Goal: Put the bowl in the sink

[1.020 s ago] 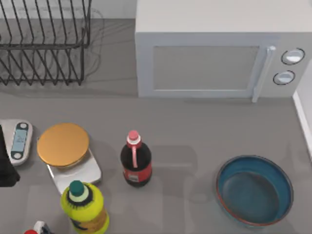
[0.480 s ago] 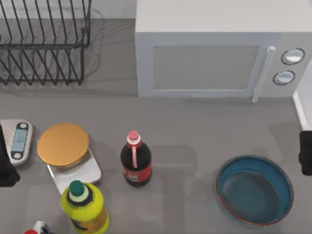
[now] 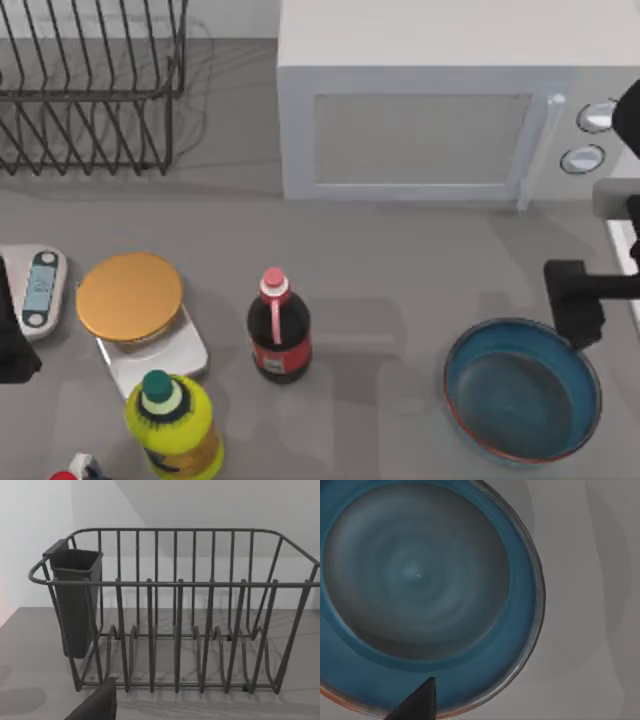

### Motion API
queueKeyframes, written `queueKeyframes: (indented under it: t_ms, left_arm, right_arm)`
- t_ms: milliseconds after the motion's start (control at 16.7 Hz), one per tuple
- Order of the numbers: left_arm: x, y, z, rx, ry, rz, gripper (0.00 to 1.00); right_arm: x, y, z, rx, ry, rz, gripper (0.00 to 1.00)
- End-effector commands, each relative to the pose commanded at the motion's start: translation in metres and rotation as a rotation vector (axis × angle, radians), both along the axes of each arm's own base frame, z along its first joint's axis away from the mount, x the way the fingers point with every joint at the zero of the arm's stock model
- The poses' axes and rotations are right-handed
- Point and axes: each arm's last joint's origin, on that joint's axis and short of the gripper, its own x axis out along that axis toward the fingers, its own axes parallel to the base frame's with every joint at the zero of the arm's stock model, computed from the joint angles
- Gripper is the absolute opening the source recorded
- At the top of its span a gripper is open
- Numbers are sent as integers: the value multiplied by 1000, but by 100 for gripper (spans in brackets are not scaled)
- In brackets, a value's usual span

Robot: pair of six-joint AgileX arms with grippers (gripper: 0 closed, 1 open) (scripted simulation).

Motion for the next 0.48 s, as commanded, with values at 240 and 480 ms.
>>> queueKeyframes:
  t_ms: [240,480]
  left_arm:
    - [0,0,0,0,0,0,100]
    - [0,0,0,0,0,0,100]
  right_arm:
    - [3,3,0,-8,19,0,100]
    - [3,2,-5,-8,20,-2,100]
